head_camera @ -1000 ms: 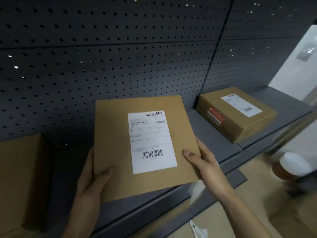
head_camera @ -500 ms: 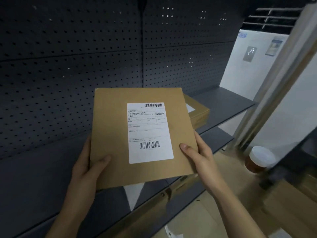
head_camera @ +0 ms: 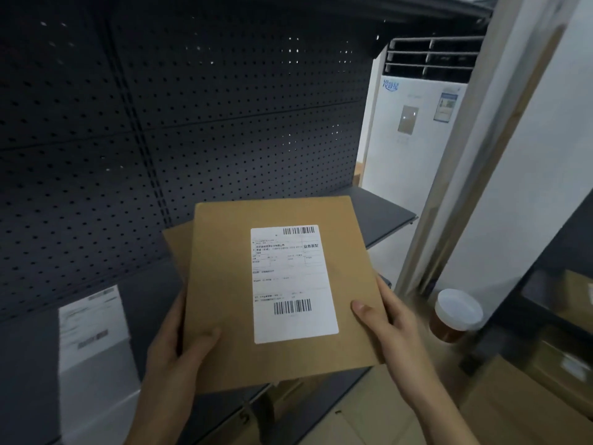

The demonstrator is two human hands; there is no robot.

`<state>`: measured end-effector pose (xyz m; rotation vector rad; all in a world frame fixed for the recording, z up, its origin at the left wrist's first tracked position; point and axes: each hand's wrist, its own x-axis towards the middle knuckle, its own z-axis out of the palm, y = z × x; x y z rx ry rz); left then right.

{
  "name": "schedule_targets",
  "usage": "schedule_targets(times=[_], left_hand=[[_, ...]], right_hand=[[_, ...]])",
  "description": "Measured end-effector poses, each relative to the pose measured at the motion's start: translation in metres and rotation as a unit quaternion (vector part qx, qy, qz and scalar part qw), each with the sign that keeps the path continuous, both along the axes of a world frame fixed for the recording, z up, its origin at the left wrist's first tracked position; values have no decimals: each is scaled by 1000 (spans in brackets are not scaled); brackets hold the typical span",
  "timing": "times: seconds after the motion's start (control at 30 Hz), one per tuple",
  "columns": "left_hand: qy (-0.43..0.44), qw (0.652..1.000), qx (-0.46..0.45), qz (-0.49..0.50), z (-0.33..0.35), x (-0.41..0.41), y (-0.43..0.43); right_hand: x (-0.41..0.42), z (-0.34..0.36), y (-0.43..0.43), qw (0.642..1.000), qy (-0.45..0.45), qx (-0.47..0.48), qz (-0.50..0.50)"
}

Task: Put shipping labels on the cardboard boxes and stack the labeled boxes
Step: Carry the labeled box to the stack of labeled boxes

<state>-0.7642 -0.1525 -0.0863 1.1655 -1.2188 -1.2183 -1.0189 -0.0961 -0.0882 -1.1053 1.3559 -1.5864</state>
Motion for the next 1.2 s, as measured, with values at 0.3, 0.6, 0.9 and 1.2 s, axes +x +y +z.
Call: schedule_targets(times=[0.3,0.6,0.9,1.2], left_hand=[[31,999,-24,12,-2,-55,-87],[33,995,-8,91,7,-42,-149],[-4,985,14,173,18,-27,-176],[-2,975,81,209,22,-26,-183]], right_hand=[[-52,18,-93,998,67,1,22],[-51,33,-201,990,81,13,113],[-28,29,-292,970,48,78,226],[-27,27,-313,958,49,103,264]])
